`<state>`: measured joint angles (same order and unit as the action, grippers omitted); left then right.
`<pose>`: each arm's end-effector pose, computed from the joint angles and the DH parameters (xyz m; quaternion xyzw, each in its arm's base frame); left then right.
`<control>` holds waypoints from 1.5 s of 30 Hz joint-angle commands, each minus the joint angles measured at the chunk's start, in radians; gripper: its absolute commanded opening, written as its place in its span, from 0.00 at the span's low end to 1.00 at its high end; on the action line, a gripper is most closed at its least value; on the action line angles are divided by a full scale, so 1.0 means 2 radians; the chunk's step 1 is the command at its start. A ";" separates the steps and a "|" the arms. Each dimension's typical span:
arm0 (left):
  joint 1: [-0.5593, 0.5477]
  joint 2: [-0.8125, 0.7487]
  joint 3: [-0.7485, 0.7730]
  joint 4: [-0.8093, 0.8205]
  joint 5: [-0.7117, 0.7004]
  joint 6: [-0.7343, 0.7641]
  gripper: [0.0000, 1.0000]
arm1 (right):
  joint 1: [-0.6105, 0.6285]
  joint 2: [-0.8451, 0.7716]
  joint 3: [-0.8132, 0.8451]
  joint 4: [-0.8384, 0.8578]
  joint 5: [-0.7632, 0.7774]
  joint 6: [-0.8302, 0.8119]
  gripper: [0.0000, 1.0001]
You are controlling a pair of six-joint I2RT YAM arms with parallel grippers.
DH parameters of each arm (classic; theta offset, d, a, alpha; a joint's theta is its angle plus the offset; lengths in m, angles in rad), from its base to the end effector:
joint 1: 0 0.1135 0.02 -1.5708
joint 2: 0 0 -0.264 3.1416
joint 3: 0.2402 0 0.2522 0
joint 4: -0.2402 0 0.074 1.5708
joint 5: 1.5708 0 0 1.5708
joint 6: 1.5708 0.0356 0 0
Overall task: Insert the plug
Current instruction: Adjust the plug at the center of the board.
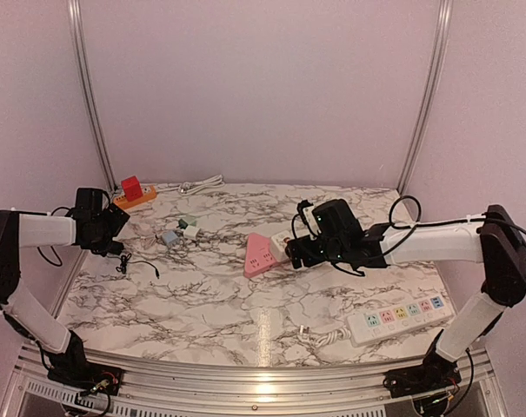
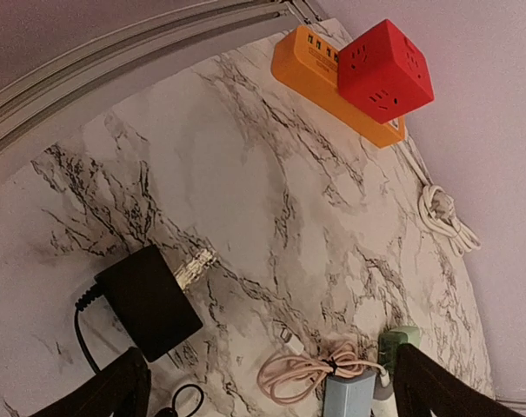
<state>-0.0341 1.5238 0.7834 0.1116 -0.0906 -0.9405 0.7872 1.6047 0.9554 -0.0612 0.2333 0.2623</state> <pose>0.3173 -0.0076 0.1919 -0.4082 0.7913 -0.1766 0.4194 0.2477 0.2369 0.2062 -0.1873 0.8844 0.1159 0.4114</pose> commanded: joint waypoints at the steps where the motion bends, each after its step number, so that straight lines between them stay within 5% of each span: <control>1: 0.013 0.010 0.005 -0.023 0.001 -0.024 0.99 | 0.001 0.005 0.002 0.007 -0.003 0.006 0.93; 22: 0.055 0.089 0.021 -0.004 0.033 -0.031 0.99 | 0.001 0.024 0.020 -0.004 -0.009 0.003 0.92; 30: 0.062 0.104 0.017 0.016 0.062 -0.018 0.85 | 0.002 0.026 0.024 -0.005 -0.009 0.003 0.91; 45: 0.062 0.128 0.016 0.029 0.111 0.007 0.73 | 0.002 0.020 0.007 0.000 -0.003 0.012 0.91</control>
<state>0.0883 1.7447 0.8185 0.2062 0.0891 -0.9493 0.7872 1.6512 0.9653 -0.0689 0.2184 0.2684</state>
